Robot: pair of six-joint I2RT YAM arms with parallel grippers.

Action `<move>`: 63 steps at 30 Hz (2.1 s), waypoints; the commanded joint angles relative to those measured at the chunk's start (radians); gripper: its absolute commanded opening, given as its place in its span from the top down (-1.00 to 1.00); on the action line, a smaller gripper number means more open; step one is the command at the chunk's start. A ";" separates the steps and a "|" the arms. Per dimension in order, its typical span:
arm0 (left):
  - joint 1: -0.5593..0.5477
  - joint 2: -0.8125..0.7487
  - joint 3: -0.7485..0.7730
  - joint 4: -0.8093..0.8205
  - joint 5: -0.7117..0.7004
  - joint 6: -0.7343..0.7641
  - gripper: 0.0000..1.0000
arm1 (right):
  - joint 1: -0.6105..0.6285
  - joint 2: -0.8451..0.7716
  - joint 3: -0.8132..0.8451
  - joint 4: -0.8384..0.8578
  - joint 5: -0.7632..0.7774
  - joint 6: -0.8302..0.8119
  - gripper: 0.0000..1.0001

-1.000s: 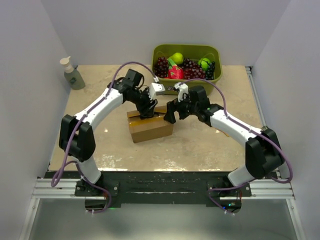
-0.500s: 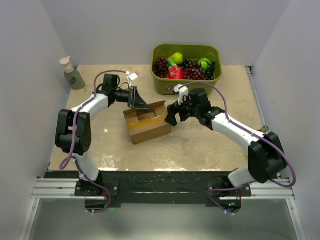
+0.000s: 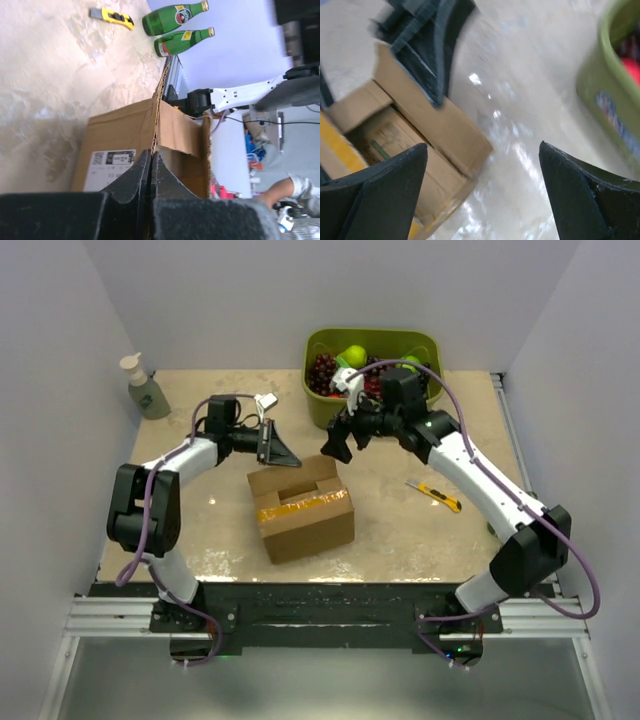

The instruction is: Unpack the express box

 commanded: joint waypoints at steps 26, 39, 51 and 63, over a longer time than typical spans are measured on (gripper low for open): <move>0.043 -0.053 0.073 0.020 0.027 -0.018 1.00 | 0.305 0.300 0.373 -0.748 -0.134 -0.941 -0.72; 0.069 0.014 0.088 0.095 0.043 -0.071 1.00 | 0.390 -0.019 0.030 -0.136 0.300 -0.711 1.00; 0.113 0.142 0.098 0.169 0.064 -0.130 1.00 | 0.583 -0.454 -0.690 0.337 0.403 -1.076 1.00; 0.113 0.153 0.127 0.179 0.096 -0.117 1.00 | 0.565 -0.441 -0.684 0.293 0.558 -1.044 -0.23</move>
